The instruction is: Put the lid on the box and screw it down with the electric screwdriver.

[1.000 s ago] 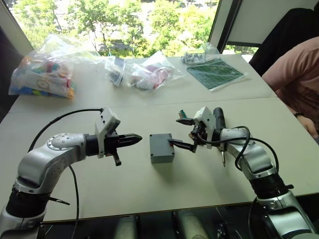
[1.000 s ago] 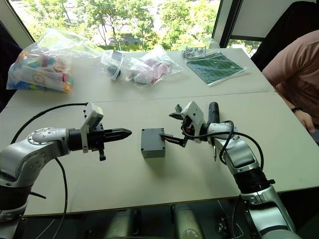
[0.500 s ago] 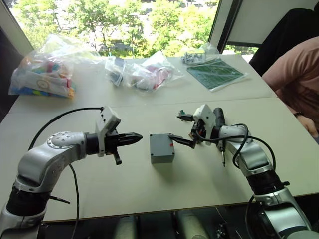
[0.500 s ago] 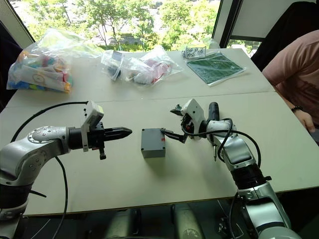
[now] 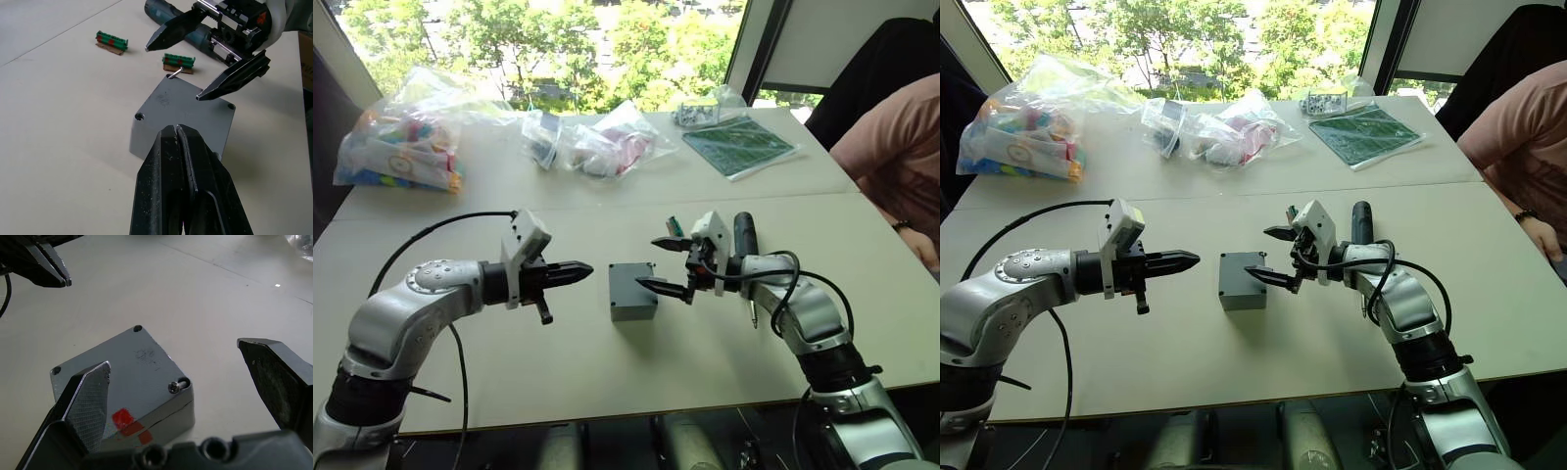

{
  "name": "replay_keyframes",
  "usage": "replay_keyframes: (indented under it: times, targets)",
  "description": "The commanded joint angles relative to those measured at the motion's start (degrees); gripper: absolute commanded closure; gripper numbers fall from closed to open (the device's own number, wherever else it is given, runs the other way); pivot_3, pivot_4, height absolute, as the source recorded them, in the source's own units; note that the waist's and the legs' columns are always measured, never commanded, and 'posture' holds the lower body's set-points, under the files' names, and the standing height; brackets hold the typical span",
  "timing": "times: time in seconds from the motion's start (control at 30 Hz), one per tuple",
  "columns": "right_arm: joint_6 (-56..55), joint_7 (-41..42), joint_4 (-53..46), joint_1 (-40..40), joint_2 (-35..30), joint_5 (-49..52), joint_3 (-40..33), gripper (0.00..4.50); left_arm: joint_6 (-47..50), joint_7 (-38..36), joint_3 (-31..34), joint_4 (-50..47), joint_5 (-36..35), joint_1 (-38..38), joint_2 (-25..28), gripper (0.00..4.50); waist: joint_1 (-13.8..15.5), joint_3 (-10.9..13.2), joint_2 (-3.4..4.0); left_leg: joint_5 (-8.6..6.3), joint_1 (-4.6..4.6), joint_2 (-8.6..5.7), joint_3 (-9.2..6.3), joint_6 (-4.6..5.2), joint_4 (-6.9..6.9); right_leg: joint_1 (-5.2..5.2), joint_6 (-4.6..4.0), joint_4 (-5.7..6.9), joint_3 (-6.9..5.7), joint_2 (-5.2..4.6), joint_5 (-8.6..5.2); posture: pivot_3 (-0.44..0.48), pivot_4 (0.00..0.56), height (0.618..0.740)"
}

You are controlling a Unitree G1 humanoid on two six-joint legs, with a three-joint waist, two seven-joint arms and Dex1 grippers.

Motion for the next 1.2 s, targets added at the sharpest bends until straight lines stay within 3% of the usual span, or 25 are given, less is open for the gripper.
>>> replay_keyframes:
  times: [0.03, 0.27, 0.37, 0.53, 0.87, 0.97, 1.1, 1.2]
  targets:
    - [2.5, -1.2, -3.4, 0.7, 0.1, 2.6, -2.7, 0.02, -0.7, -0.3, 0.0, -1.3, -0.1, 0.0, 0.2, 4.5, 0.0, 0.0, 0.0, 0.0, 0.0, 0.0, 0.0, 0.0, 0.0, 0.0, 0.0, 0.0, 0.0, 0.0, 0.0, 0.0, 0.15, 0.74]
    - [6.9, -3.6, -5.4, 2.9, 0.9, 5.6, -4.8, 0.02, -0.8, -0.7, -0.4, -0.9, 0.0, -0.5, 0.4, 4.5, 0.0, 0.0, 0.0, 0.0, 0.0, 0.0, 0.0, 0.0, -0.01, 0.0, 0.03, 0.0, 0.0, 0.01, 0.01, 0.0, 0.15, 0.74]
    - [7.1, -4.2, -5.9, 3.4, 1.1, 5.8, -5.0, 0.62, -0.8, -0.8, -0.4, -0.8, 0.0, -0.6, 0.6, 4.5, 0.0, 0.0, 0.0, 0.0, 0.0, 0.0, 0.0, 0.0, 0.0, -0.01, 0.01, 0.0, 0.0, 0.01, 0.0, 0.0, 0.15, 0.74]
    - [7.5, -5.4, -6.4, 3.8, 2.0, 6.4, -5.1, 2.13, -0.8, -1.0, -0.5, -0.7, 0.1, -0.6, 0.7, 4.5, 0.0, 0.0, 0.0, 0.0, 0.0, 0.0, 0.0, 0.0, -0.01, -0.01, 0.04, 0.0, 0.0, 0.01, 0.01, 0.0, 0.15, 0.74]
    - [7.7, -6.6, -6.9, 5.0, 2.9, 6.4, -4.9, 2.13, -0.7, -1.0, -0.6, -0.8, 0.3, -0.6, 0.7, 4.5, 0.0, 0.0, 0.0, 0.0, 0.0, 0.0, 0.0, 0.0, -0.01, 0.0, 0.0, 0.0, 0.0, 0.01, -0.01, 0.0, 0.15, 0.74]
    - [7.6, -6.7, -7.0, 5.0, 3.2, 6.6, -4.9, 2.76, -0.8, -1.0, -0.8, -0.8, 0.5, -0.6, 0.7, 4.5, 0.0, 0.0, 0.0, 0.0, 0.0, 0.0, 0.0, 0.0, -0.01, -0.01, 0.01, 0.0, 0.0, 0.01, 0.0, 0.0, 0.15, 0.74]
    - [7.7, -6.8, -7.3, 5.0, 3.4, 6.9, -4.9, 4.39, -0.9, -1.2, -0.9, -0.7, 0.7, -0.6, 0.6, 4.5, 0.0, 0.0, 0.0, 0.0, 0.0, 0.0, 0.0, 0.0, 0.0, -0.01, 0.01, 0.0, 0.0, 0.01, 0.0, 0.0, 0.15, 0.74]
    - [7.7, -6.9, -7.5, 5.0, 3.4, 6.9, -4.8, 4.46, -0.8, -1.3, -1.0, -0.7, 0.8, -0.6, 0.6, 4.5, 0.0, 0.0, 0.0, 0.0, 0.0, 0.0, 0.0, 0.0, -0.01, -0.01, 0.01, 0.0, 0.0, 0.01, 0.0, 0.0, 0.15, 0.74]
